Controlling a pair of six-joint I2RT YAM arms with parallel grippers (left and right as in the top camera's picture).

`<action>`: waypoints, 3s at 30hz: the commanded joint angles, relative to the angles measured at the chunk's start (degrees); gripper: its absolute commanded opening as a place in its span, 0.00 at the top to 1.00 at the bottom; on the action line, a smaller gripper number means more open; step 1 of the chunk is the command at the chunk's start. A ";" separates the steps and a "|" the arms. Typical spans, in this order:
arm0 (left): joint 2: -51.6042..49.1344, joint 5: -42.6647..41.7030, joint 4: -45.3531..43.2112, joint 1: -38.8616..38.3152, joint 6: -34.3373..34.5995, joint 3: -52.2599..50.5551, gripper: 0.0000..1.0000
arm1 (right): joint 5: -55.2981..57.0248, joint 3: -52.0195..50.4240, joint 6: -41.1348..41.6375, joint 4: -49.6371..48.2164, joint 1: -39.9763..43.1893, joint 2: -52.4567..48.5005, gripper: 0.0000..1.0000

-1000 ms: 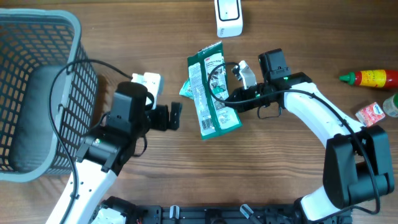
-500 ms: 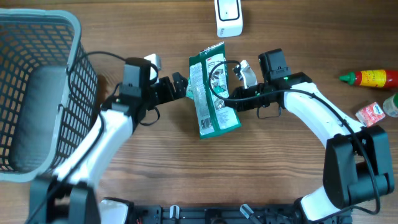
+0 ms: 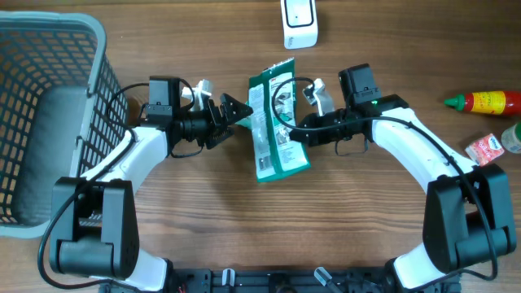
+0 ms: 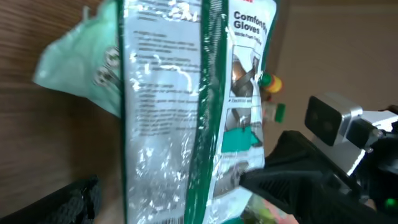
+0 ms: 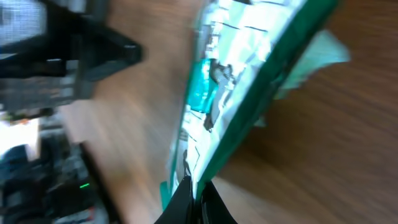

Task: Scan the item barcode

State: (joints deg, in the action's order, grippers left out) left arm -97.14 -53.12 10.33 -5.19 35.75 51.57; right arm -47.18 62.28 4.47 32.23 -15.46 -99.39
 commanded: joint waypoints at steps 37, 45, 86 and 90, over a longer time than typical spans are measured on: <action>-9.60 -6.62 -16.17 -6.19 20.74 -0.04 0.00 | -28.35 -0.02 2.56 -3.67 5.90 -0.48 0.96; -9.57 -4.46 -24.20 -7.76 27.98 -0.04 0.39 | -28.33 -0.04 3.23 -4.31 5.90 -0.48 0.96; -9.57 -2.34 -48.13 -3.91 50.56 -0.04 0.96 | -10.99 -0.07 14.75 -6.10 5.90 -3.56 0.00; -9.57 -2.25 -50.73 -3.91 54.75 -0.04 0.96 | -18.36 -0.07 18.73 -12.98 5.90 -4.90 0.00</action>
State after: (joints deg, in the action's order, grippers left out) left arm -106.30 -55.37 -39.29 -9.34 82.98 51.37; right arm -58.11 62.26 18.50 23.18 -9.58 -102.50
